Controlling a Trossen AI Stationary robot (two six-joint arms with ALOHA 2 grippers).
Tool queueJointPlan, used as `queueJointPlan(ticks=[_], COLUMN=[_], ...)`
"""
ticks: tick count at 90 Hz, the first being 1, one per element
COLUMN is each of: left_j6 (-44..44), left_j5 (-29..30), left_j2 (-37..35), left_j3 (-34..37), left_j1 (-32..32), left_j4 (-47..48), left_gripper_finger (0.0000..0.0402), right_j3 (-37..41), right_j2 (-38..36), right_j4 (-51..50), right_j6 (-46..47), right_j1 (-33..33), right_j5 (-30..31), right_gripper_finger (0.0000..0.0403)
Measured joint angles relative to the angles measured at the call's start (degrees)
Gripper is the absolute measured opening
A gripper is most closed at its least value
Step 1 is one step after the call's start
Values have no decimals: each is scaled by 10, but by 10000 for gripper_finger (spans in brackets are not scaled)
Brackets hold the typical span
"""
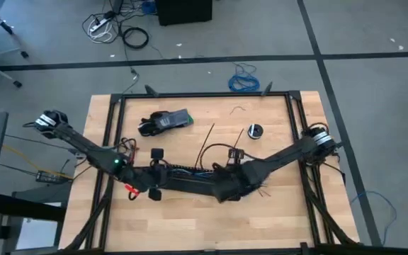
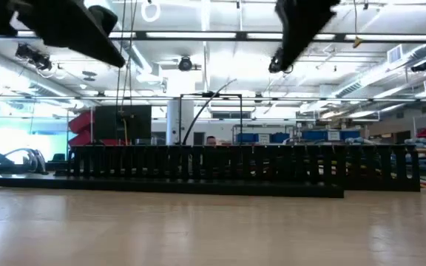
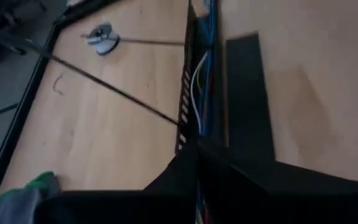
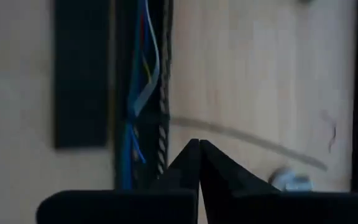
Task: Ziptie cables
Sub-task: Put the zip tied cables into the black cable duct
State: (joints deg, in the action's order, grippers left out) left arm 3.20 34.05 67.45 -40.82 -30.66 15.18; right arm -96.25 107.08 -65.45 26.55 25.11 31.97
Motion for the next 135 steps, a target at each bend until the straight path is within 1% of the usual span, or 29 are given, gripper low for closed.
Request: queueJointPlan(ticks=[8, 15, 22, 28, 32, 41, 44, 49, 54, 61, 70, 74, 83, 93, 97, 102, 106, 112, 121, 127, 135], left_j6=[0, 1, 14, 36, 50, 90, 105, 120, 128, 137, 138, 138, 136, 121, 109, 98, 92, 91, 90, 90, 89], left_j5=[4, 7, 26, 56, 70, 73, 72, 61, 46, 21, -1, -6, -17, -18, -18, -17, -15, -11, 10, 21, 18], left_j2=[-3, -3, -3, -3, -9, -28, -34, -46, -58, -65, -61, -59, -53, -41, -30, -16, -7, 8, 24, 33, 49], left_j3=[0, 0, 0, 3, 14, 56, 75, 109, 143, 191, 241, 254, 266, 267, 267, 267, 266, 265, 266, 266, 266], left_j1=[-6, -8, -8, -8, -8, -5, -3, 0, 2, 9, 23, 27, 36, 42, 46, 53, 58, 70, 87, 96, 112], left_j4=[-18, -34, -43, -38, -41, -55, -59, -83, -135, -252, -378, -408, -428, -439, -452, -470, -481, -498, -494, -493, -497], left_gripper_finger=[0, 0, 0, 0, 0, 0, 0, 0, 0, 0, 1, 3, 17, 46, 61, 79, 93, 112, 130, 137, 138], right_j3=[71, 155, 243, 309, 346, 407, 421, 436, 440, 439, 438, 439, 438, 438, 438, 436, 438, 434, 431, 431, 428], right_j2=[-42, -66, -85, -93, -94, -95, -95, -96, -96, -96, -96, -96, -96, -88, -85, -69, -66, -50, -41, -40, -40], right_j4=[135, 294, 434, 555, 635, 806, 850, 896, 908, 900, 866, 861, 864, 870, 864, 879, 865, 880, 879, 873, 879], right_j6=[-36, -91, -140, -150, -145, -113, -100, -90, -81, -45, 28, 50, 84, 93, 97, 98, 97, 96, 94, 90, 88], right_j1=[11, 10, -8, -34, -54, -99, -110, -125, -134, -147, -162, -167, -171, -169, -170, -170, -170, -171, -174, -178, -183], right_j5=[23, 17, -22, -48, -70, -135, -155, -179, -187, -188, -191, -192, -206, -196, -194, -191, -189, -187, -181, -176, -175], right_gripper_finger=[1, 1, 0, 0, 0, 0, 0, 2, 7, 22, 55, 74, 120, 170, 186, 203, 213, 222, 226, 222, 210])
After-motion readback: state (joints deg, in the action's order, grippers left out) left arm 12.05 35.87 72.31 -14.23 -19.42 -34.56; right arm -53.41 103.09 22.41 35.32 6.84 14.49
